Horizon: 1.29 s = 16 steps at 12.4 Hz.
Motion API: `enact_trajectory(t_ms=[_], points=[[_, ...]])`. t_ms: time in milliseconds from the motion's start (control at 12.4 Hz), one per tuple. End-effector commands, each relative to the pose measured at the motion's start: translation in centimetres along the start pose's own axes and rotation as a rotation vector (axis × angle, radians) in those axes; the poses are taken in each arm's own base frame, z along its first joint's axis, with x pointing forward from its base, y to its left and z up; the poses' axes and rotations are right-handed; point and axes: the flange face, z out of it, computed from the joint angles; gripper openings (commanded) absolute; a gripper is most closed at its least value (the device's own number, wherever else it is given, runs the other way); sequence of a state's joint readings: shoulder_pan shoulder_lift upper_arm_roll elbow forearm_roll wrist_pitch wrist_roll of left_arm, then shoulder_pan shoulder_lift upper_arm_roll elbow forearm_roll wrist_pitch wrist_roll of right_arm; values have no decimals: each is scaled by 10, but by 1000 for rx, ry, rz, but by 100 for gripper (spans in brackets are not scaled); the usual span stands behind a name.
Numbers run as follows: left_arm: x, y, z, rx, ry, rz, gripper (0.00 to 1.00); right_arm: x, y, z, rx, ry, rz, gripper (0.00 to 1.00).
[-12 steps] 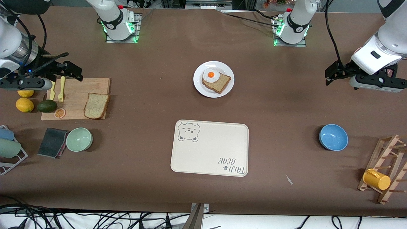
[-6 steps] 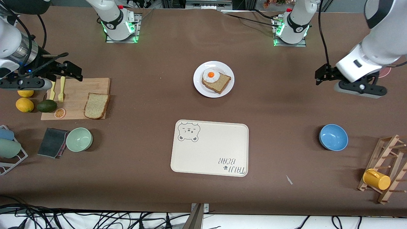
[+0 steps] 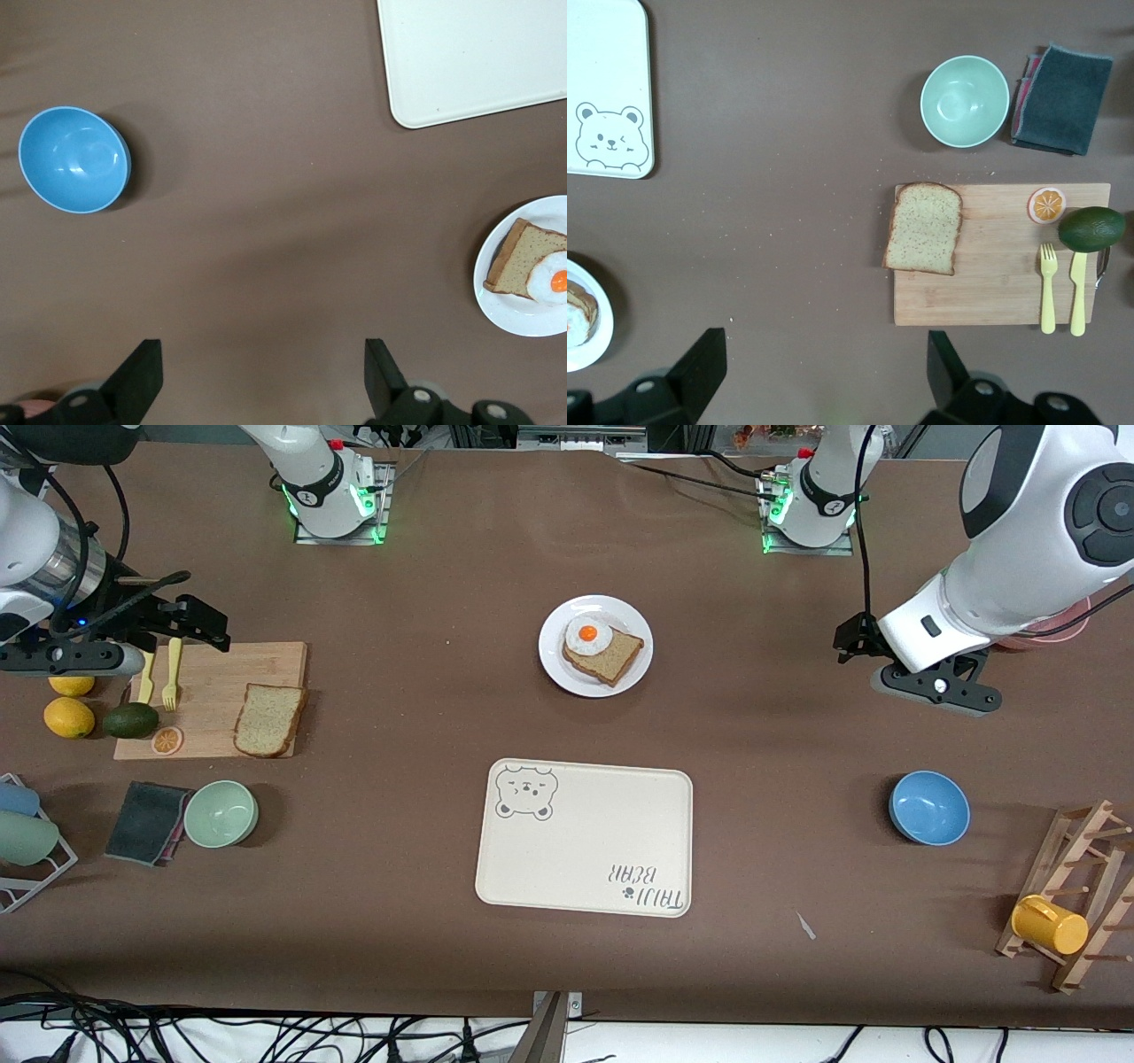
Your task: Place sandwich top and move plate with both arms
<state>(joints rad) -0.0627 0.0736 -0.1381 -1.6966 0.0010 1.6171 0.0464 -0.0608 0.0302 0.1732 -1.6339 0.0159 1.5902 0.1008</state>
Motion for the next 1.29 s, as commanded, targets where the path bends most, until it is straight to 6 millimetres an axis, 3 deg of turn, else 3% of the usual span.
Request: enact_trajectory(t_ms=[0,1211], points=[[-1,-3,-9,-24,1,1,100,1,7,-2,3,5,9,100],[0,-11,-17,-23,23,-23,100,7,6,4,15,11,8,100]])
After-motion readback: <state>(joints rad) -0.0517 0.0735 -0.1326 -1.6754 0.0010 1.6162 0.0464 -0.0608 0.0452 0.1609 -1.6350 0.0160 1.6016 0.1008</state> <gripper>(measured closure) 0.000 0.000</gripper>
